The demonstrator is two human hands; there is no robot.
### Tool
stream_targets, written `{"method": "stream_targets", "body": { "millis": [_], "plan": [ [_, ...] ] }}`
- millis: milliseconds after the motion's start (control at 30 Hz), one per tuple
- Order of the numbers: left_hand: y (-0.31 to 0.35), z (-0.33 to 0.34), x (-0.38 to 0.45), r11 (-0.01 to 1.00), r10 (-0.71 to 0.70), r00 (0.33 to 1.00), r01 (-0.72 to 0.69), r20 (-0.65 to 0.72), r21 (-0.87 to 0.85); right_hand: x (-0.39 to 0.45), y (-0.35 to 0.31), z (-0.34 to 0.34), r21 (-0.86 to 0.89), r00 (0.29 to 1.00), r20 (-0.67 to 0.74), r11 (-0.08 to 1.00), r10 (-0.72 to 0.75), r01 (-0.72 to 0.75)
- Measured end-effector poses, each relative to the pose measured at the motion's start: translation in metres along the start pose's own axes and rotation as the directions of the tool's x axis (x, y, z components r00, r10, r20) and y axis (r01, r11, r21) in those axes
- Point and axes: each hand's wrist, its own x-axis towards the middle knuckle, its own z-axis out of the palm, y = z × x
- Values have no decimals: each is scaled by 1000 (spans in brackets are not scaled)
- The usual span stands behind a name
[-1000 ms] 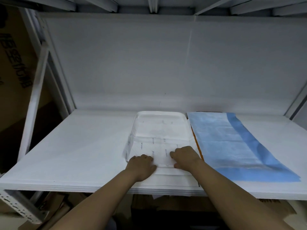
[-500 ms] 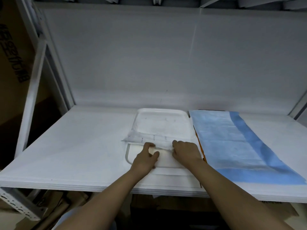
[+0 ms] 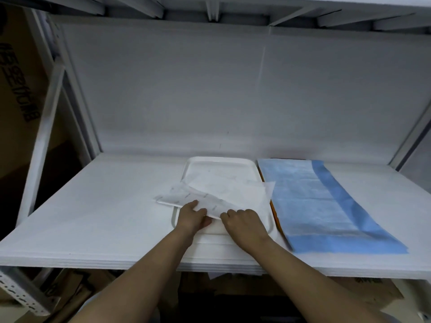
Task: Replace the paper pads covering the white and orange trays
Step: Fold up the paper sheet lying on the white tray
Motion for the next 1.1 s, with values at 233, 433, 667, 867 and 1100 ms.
{"method": "stream_targets", "body": {
  "millis": [233, 433, 667, 867, 1100],
  "plan": [
    [12, -15, -9, 845, 101, 976, -185, 191, 501, -14, -31, -11, 50, 997, -48, 996, -66, 68],
    [17, -41, 4, 723, 195, 963, -268, 183, 637, -32, -27, -2, 195, 1000, 2, 980, 22, -22],
    [12, -33, 10, 762, 152, 974, -224, 168, 608, -15, -54, -6, 246, 996, -52, 968, 68, -53],
    [16, -63, 20, 666, 114, 964, -254, 240, 701, -17, -71, 5, 432, 993, -111, 902, 51, 2],
    [12, -70, 34, 440, 217, 927, -373, 306, 817, -26, -41, 19, 213, 998, 45, 976, 46, -55]
  ]
}}
